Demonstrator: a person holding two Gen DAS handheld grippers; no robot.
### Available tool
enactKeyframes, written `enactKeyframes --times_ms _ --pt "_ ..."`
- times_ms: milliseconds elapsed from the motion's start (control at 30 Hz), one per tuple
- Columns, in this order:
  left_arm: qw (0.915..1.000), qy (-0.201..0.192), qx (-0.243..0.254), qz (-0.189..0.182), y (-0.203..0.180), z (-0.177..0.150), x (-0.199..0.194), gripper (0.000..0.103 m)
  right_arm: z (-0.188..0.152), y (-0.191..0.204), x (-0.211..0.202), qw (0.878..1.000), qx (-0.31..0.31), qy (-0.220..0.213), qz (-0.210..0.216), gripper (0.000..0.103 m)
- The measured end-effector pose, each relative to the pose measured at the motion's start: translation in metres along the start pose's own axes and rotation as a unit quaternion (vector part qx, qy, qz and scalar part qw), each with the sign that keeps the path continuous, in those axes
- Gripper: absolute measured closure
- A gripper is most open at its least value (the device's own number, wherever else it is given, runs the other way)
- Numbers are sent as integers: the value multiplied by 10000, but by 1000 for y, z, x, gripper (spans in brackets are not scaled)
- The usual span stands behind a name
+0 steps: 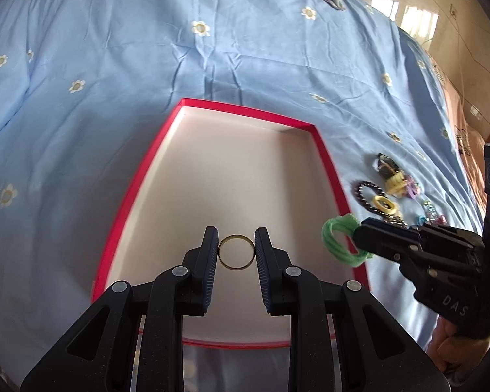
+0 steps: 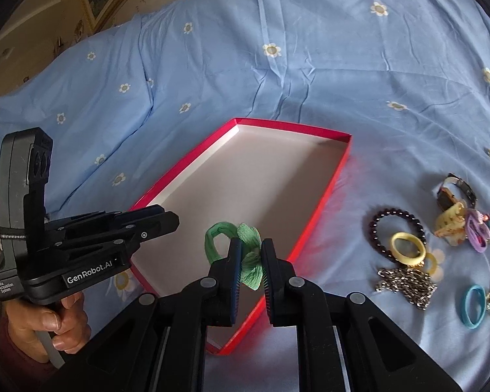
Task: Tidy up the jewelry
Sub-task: 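Lower the ring and green hair tie into the box and open both tools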
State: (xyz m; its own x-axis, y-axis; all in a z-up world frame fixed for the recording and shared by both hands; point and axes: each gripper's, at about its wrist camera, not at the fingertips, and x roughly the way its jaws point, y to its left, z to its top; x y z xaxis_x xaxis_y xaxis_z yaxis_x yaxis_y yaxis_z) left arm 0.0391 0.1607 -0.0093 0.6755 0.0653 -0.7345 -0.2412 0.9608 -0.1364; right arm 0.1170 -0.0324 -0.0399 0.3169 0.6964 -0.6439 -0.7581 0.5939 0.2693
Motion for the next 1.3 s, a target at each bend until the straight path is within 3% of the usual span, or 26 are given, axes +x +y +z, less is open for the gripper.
enactKeyframes --times_ms 400,667,800,967,1300 --pt "9990 359 31 254 17 -6 31 82 -1 23 53 9977 -373 557 53 91" --pt "9986 417 74 318 16 -7 34 82 -3 19 63 9962 -369 789 67 86" --pt "9986 433 -4 309 16 -5 34 79 -2 15 59 9967 -246 758 163 77" --pt "9988 353 -88 321 15 -3 24 77 -1 13 47 9975 -173 650 194 75" --pt "9997 129 -221 63 -12 4 -1 69 -13 -37 -31 9990 449 -30 -63 72"
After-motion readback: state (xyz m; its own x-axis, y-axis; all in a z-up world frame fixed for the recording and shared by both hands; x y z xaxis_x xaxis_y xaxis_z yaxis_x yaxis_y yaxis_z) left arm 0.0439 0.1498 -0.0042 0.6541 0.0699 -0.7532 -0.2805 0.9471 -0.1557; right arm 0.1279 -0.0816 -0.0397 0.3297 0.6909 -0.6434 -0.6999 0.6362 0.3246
